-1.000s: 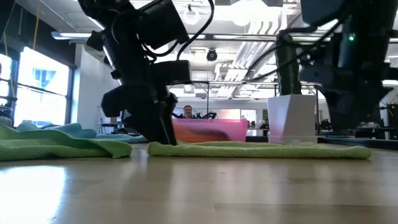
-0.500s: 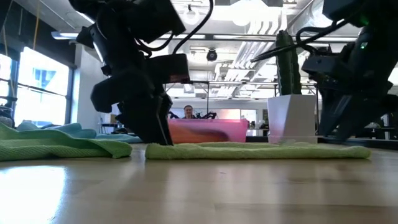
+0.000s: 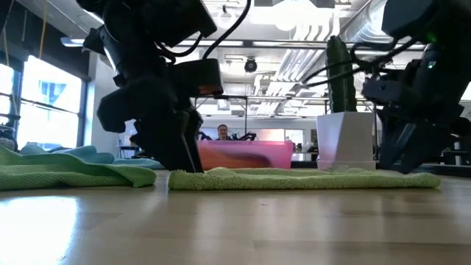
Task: Fold microfiber towels
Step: Fold the light green microfiber cloth on the table
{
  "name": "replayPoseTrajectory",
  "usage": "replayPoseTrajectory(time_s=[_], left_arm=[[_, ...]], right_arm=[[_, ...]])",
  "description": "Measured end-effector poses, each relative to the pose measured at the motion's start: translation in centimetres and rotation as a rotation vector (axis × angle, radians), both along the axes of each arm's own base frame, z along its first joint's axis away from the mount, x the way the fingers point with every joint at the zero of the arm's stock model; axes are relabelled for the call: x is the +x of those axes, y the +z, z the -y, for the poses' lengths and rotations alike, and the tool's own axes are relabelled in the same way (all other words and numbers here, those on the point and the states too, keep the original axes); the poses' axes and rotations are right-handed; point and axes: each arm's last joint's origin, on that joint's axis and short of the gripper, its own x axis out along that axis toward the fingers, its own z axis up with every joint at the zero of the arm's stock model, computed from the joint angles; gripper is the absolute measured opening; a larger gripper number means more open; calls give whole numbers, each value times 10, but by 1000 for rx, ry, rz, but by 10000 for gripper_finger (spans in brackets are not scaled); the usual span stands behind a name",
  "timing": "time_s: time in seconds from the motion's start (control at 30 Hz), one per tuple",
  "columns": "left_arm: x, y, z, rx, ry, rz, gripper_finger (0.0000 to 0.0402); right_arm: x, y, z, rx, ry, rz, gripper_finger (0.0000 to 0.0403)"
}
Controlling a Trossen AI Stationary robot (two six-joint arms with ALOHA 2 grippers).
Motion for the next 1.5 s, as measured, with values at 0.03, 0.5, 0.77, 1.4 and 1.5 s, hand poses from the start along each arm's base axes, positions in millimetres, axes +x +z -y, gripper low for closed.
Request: replayPoseTrajectory(time_s=[0.03,0.5,0.77,1.4,1.5], left_arm=[[0,0,0,-6,3,-2,195],[0,0,2,-1,4,4,195],[0,0,2,18,14,11,195],[-4,8,-3,84,106,15,195],[-11,9,-6,145,133,-42,195]], right_arm=[[-1,-1,2,10,-24,-3,211],[6,-16,9,66,-30,37,200],[10,-22,8,35,-10,31,124],[10,-21,8,60,-31,-4,2],[9,-22,8,61,-30,-14,1]])
